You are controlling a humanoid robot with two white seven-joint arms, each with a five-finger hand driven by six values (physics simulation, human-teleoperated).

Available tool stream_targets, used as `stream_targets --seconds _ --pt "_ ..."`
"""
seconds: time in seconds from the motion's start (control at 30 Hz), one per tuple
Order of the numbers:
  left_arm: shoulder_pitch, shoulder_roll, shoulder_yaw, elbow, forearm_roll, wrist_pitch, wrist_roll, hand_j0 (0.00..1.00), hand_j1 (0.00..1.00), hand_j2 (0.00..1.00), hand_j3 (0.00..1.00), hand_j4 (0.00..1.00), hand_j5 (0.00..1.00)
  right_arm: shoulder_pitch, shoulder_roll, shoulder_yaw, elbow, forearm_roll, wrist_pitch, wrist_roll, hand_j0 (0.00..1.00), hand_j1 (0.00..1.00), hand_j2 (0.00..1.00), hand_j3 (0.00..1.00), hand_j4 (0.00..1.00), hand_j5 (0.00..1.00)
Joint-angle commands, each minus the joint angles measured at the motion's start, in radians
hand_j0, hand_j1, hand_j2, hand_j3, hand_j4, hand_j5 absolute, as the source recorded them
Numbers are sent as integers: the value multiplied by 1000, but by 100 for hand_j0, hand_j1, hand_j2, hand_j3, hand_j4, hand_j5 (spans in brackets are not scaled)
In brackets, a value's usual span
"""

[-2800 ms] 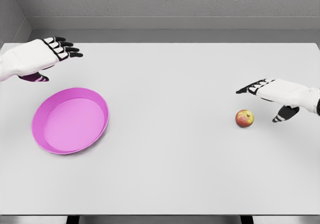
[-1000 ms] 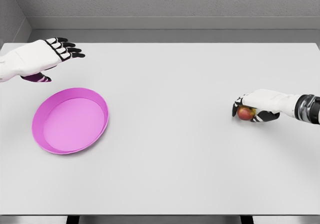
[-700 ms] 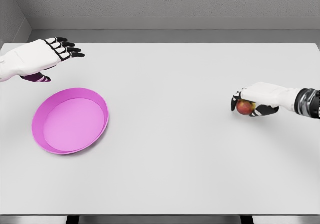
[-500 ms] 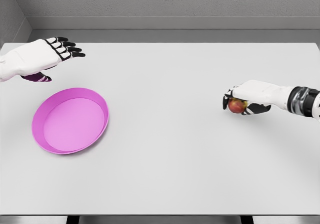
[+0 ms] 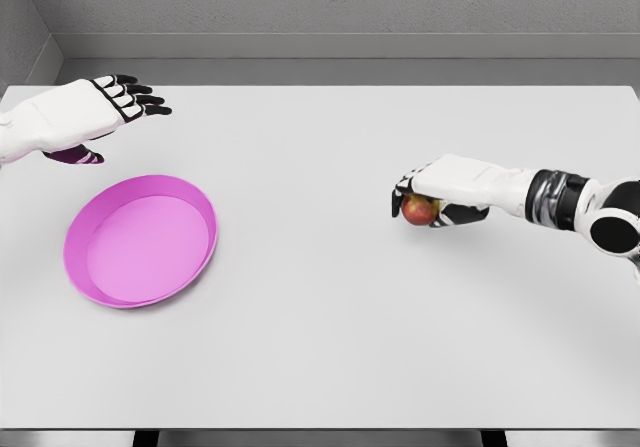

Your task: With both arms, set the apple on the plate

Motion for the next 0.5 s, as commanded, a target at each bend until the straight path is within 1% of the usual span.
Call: stream_targets --seconds 0.0,0.17,0.33,0.4,0.47 --pt "0 2 1 1 6 0 1 100 100 100 100 100 100 0 31 2 -1 -3 -1 -1 53 53 53 53 53 53" --pt "0 2 1 1 6 0 1 100 100 100 100 100 100 -2 87 13 -1 -3 -1 -1 53 53 53 53 53 53" --pt "0 2 1 1 3 0 1 100 100 100 100 100 100 -31 151 68 -1 -3 2 -1 53 53 53 53 53 53" --pt "0 0 1 -1 4 0 0 100 100 100 100 100 100 -31 166 69 -1 -3 2 -1 53 53 53 53 53 53" --pt "0 0 1 -1 4 0 1 100 100 100 100 100 100 -44 177 89 0 -3 3 -1 53 53 53 53 53 53"
